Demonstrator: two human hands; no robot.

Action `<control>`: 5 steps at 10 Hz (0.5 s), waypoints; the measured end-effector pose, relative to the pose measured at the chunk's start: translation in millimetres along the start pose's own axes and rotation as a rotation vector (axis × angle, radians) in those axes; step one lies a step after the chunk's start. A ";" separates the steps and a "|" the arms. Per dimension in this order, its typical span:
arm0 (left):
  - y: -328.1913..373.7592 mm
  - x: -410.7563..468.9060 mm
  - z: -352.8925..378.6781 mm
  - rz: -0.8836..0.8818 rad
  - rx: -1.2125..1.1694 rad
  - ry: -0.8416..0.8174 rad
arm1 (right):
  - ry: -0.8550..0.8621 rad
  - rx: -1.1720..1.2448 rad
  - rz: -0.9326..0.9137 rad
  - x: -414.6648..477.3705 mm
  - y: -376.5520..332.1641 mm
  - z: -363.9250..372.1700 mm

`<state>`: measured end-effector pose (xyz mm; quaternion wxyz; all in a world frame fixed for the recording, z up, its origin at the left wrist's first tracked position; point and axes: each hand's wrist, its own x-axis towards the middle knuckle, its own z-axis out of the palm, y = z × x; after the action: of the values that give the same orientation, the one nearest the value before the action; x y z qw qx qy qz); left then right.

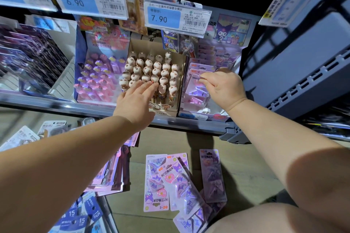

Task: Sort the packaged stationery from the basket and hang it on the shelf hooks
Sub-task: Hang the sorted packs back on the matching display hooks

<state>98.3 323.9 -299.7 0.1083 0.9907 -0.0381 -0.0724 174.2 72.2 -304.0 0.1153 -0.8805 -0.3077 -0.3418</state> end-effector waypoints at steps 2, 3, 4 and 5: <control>0.1 -0.3 -0.8 -0.005 -0.005 -0.010 | -0.072 0.074 -0.029 -4.6 -3.4 14.0; 1.1 -0.2 -2.1 -0.006 0.004 -0.014 | -0.059 0.116 0.030 -5.0 -4.6 12.7; 1.1 0.3 -2.6 -0.007 0.001 -0.011 | -0.044 0.116 0.054 -3.9 -3.7 8.1; 0.9 0.4 -1.9 -0.005 0.002 -0.002 | -0.068 0.108 0.040 -4.5 -6.6 7.7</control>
<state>99.0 323.4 -297.8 0.1070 0.9909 -0.0360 -0.0739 171.6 78.5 -312.8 0.1589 -0.8901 -0.3115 -0.2922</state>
